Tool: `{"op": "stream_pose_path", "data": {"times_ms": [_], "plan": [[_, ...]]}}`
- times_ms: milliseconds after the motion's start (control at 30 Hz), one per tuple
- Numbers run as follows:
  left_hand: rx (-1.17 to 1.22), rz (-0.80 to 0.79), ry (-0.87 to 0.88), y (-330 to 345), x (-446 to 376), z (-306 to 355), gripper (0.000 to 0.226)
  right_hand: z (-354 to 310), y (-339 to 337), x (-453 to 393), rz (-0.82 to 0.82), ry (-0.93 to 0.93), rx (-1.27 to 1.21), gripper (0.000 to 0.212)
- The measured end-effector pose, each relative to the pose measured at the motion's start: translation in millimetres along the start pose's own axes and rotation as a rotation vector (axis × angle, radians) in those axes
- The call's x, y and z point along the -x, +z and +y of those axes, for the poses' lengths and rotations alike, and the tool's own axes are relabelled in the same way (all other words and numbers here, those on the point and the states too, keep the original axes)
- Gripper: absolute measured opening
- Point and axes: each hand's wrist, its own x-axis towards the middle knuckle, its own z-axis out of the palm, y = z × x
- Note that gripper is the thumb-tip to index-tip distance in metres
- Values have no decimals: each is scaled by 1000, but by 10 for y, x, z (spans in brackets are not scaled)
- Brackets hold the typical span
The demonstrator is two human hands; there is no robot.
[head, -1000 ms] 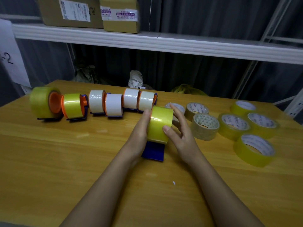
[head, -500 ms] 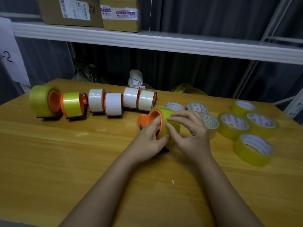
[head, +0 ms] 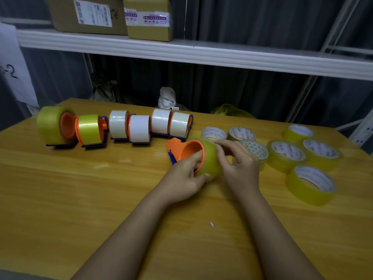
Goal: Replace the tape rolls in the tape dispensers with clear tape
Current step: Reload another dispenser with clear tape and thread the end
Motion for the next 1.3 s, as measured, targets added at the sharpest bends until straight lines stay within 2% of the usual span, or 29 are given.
{"op": "stream_pose_path", "data": {"times_ms": [267,467,800,967,1100,1300], "plan": [[70,47,-9,-53,-8,-52,44,-14,13,50,-171,-15,-48,29],[15,44,-25,-44,-28,-103,52,4,12,52,-171,33,-92,24],[-61,25,-13,11,-25,-78,48,54,45,52,-45,58,-54,13],[-7,21,0,-28,-35,-108,43,0,20,74,-145,25,-92,26],[-80,38,-16,-24,-35,-126,44,7,14,60,-161,31,-88,27],[-122,8,-8,-4,-20,-99,50,83,29,44,-103,69,-85,11]]}}
